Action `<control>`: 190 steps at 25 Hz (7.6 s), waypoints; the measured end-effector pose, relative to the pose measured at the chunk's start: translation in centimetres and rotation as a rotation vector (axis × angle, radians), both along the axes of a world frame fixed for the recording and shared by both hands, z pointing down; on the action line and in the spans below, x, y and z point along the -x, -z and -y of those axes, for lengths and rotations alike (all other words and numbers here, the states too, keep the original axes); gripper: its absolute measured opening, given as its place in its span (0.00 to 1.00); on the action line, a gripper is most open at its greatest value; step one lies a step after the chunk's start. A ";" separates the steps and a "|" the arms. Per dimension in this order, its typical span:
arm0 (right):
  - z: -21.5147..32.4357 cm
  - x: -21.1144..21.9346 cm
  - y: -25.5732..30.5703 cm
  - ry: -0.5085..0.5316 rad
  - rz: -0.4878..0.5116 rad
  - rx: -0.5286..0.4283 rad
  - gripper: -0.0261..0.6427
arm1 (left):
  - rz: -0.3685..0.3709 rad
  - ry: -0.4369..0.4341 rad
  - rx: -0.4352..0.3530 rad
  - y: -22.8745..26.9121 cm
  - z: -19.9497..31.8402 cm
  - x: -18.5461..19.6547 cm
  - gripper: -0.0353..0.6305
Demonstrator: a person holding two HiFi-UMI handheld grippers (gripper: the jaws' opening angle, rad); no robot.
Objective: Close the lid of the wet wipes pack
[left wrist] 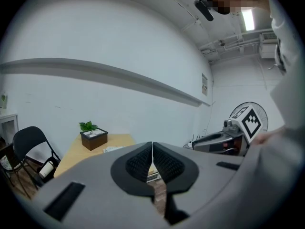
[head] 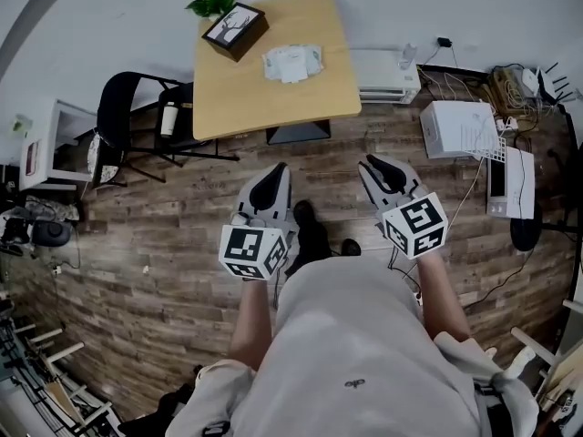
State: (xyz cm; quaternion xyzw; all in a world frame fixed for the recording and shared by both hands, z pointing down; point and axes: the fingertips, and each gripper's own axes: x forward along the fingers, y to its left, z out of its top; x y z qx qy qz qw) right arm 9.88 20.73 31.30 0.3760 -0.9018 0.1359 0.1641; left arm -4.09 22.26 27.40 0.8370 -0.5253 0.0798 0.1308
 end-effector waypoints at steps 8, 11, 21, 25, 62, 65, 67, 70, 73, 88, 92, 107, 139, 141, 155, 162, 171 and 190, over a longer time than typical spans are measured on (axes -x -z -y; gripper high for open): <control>4.4 3.2 -0.3 -0.011 -0.017 0.025 0.20 | -0.011 -0.054 0.015 -0.4 4.9 2.6 0.06; 5.7 4.6 -0.5 -0.018 -0.025 0.031 0.22 | -0.008 -0.063 0.012 -0.5 6.4 4.2 0.06; 9.5 9.2 -1.2 -0.053 -0.048 0.049 0.25 | -0.012 -0.099 0.005 -1.3 10.9 9.4 0.11; 10.2 10.6 -2.0 -0.069 -0.049 0.070 0.26 | -0.015 -0.121 0.023 -2.2 12.3 10.7 0.14; 29.3 12.2 -13.7 0.189 -0.135 0.289 0.28 | -0.005 -0.022 0.250 -11.4 28.6 8.1 0.24; 30.5 12.1 -15.3 0.233 -0.143 0.312 0.28 | 0.002 0.000 0.289 -13.3 29.6 7.5 0.24; 31.1 12.1 -16.3 0.266 -0.146 0.327 0.28 | 0.001 0.019 0.310 -14.5 30.2 7.1 0.24; 31.7 12.2 -17.5 0.309 -0.145 0.344 0.28 | -0.005 0.045 0.334 -15.7 31.0 6.4 0.24; 32.3 12.2 -18.7 0.338 -0.139 0.351 0.28 | -0.001 0.065 0.358 -17.2 31.7 5.9 0.24; 33.6 12.8 -24.4 0.367 -0.149 0.392 0.28 | 0.001 0.073 0.467 -25.4 33.6 6.6 0.26; 33.9 13.1 -25.5 0.344 -0.152 0.403 0.28 | -0.013 0.049 0.493 -27.4 33.9 7.1 0.28; 34.7 13.9 -28.1 0.308 -0.170 0.421 0.27 | 0.020 -0.093 0.530 -32.4 35.4 6.5 0.31; 38.5 15.5 -23.2 0.197 -0.069 0.376 0.25 | 0.010 -0.184 0.422 -27.9 39.3 6.6 0.31; 39.0 15.6 -22.8 0.175 -0.051 0.379 0.24 | -0.014 -0.193 0.422 -27.6 39.8 6.6 0.31; 42.7 18.0 -22.7 0.074 -0.082 0.364 0.18 | -0.022 -0.311 0.417 -27.0 42.9 6.4 0.31; 44.1 18.1 -24.0 0.027 -0.123 0.400 0.15 | 0.007 -0.338 0.449 -27.8 44.3 6.5 0.29; 45.9 17.6 -25.9 -0.001 -0.188 0.465 0.04 | 0.001 -0.284 0.529 -29.3 46.5 6.8 0.13; 46.5 18.3 -27.6 0.024 -0.250 0.535 0.04 | 0.096 -0.300 0.676 -31.2 47.6 6.7 0.06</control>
